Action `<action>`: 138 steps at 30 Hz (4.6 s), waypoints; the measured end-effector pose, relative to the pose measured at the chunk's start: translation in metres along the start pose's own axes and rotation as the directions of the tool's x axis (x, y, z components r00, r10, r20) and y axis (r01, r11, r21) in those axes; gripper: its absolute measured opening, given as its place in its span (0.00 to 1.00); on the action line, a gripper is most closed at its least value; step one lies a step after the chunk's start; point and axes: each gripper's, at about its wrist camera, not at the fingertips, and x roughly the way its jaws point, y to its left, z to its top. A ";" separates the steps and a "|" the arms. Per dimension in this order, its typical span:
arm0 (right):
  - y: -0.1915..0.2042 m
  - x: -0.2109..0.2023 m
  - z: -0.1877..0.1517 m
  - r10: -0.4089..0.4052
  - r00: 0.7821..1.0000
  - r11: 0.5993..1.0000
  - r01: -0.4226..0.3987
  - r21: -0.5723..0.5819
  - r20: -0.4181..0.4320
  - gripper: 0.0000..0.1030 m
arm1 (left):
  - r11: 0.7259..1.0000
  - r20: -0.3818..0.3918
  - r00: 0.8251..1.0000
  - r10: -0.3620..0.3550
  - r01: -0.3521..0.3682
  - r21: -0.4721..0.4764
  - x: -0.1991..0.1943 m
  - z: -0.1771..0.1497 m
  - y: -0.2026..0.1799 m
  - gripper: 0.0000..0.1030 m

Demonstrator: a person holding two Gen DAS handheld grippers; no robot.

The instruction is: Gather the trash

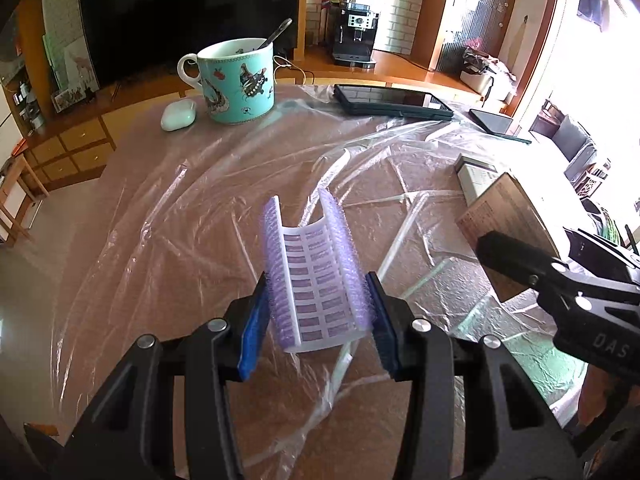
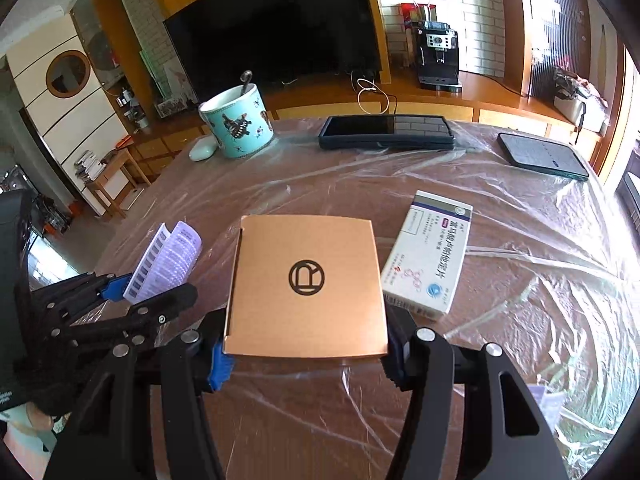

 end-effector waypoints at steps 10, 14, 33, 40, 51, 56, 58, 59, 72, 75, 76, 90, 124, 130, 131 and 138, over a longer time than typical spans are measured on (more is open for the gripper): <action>-0.006 -0.028 -0.018 0.020 1.000 1.000 -0.020 -0.012 0.017 0.55 | 1.000 0.020 0.999 -0.027 0.027 0.010 -0.017 -0.012 -0.009 0.46; -0.007 -0.037 -0.024 0.026 0.999 0.999 -0.026 -0.019 0.023 0.55 | 0.999 0.030 0.999 -0.034 0.034 0.017 -0.024 -0.017 -0.013 0.46; -0.017 -0.082 -0.056 0.060 0.997 0.997 -0.057 -0.047 0.051 0.55 | 0.996 0.063 0.995 -0.082 0.079 0.049 -0.060 -0.047 -0.031 0.46; -0.015 -0.097 -0.067 0.067 0.996 0.995 -0.063 -0.073 0.059 0.55 | 0.993 0.076 0.993 -0.091 0.085 0.079 -0.075 -0.061 -0.038 0.46; -0.017 -0.117 -0.094 0.114 0.993 0.991 -0.111 -0.073 0.039 0.55 | 0.984 0.061 0.990 -0.129 0.120 0.134 -0.088 -0.084 -0.048 0.46; -0.017 -0.120 -0.107 0.124 0.992 0.990 -0.122 -0.071 0.015 0.55 | 0.979 0.045 0.988 -0.146 0.138 0.152 -0.091 -0.094 -0.050 0.46; -0.017 -0.123 -0.113 0.132 0.991 0.988 -0.131 -0.075 0.008 0.55 | 0.975 0.044 0.987 -0.153 0.144 0.168 -0.093 -0.097 -0.052 0.46; -0.016 -0.124 -0.115 0.134 0.991 0.988 -0.133 -0.079 0.006 0.55 | 0.974 0.044 0.988 -0.151 0.141 0.177 -0.094 -0.099 -0.053 0.46; -0.008 -0.140 -0.146 0.141 0.990 0.984 -0.143 -0.105 -0.033 0.55 | 0.957 0.010 0.983 -0.181 0.174 0.231 -0.107 -0.126 -0.064 0.46; -0.006 -0.141 -0.155 0.145 0.988 0.983 -0.150 -0.105 -0.052 0.55 | 0.954 -0.004 0.983 -0.183 0.179 0.240 -0.108 -0.134 -0.066 0.46; -0.005 -0.140 -0.157 0.146 0.988 0.983 -0.151 -0.107 -0.056 0.55 | 0.953 -0.008 0.983 -0.183 0.179 0.244 -0.109 -0.136 -0.067 0.46; 0.003 -0.125 -0.186 0.153 0.976 0.978 -0.172 -0.116 -0.157 0.55 | 0.943 -0.090 0.979 -0.186 0.203 0.262 -0.102 -0.167 -0.074 0.46; 0.003 -0.071 -0.218 0.067 0.957 0.982 -0.114 -0.151 -0.284 0.56 | 0.937 -0.251 0.962 -0.106 0.180 0.298 -0.041 -0.200 -0.077 0.46; 0.003 -0.064 -0.223 0.044 0.954 0.982 -0.095 -0.163 -0.296 0.56 | 0.936 -0.270 0.959 -0.085 0.170 0.308 -0.031 -0.203 -0.079 0.46; 0.003 -0.063 -0.224 0.042 0.954 0.982 -0.094 -0.164 -0.297 0.56 | 0.936 -0.272 0.959 -0.084 0.169 0.308 -0.030 -0.204 -0.080 0.46; 0.001 -0.058 -0.227 0.032 0.949 0.982 -0.087 -0.165 -0.312 0.56 | 0.936 -0.293 0.953 -0.073 0.167 0.311 -0.015 -0.206 -0.083 0.46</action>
